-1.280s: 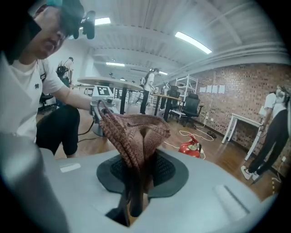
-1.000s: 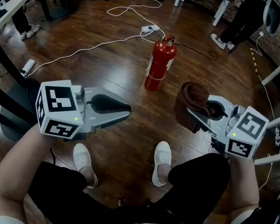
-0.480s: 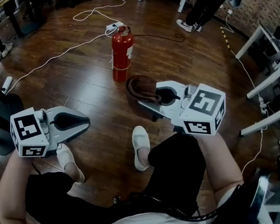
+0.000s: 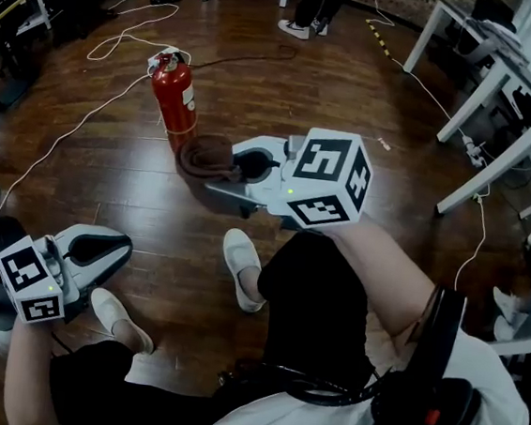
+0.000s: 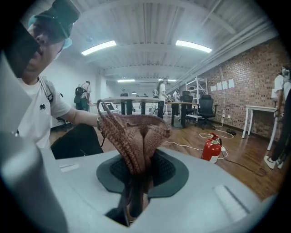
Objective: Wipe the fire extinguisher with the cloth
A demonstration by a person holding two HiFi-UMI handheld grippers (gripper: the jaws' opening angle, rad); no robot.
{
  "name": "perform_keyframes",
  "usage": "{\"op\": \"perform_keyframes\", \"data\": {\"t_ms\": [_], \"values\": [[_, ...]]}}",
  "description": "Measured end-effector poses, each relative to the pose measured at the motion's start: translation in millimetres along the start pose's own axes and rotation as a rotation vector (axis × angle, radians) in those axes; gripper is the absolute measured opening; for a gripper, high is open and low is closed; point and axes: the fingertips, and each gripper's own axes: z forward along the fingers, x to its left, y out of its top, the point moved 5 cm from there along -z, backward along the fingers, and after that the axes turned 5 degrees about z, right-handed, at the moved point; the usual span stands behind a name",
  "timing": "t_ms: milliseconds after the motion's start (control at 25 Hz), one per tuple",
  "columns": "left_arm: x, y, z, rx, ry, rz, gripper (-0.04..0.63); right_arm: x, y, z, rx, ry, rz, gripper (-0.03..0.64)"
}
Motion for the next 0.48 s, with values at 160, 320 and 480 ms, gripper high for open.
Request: {"op": "perform_keyframes", "data": {"t_ms": [160,320,480], "values": [[-5.4,1.8,3.9,0.0,0.003,-0.001,0.023,0.1,-0.7,-2.9,-0.007,-0.007,0.0,0.067],[-9.6,-0.9,5.5,0.007,0.008,-0.008,0.023,2.7,-1.8,-5.3,-0.009,-0.007,-0.005,0.067],[-13.4,-1.4,6.5,0.003,0.018,-0.022,0.023,1.9,-1.3,-8.4,-0.003,-0.003,-0.008,0.067]]}}
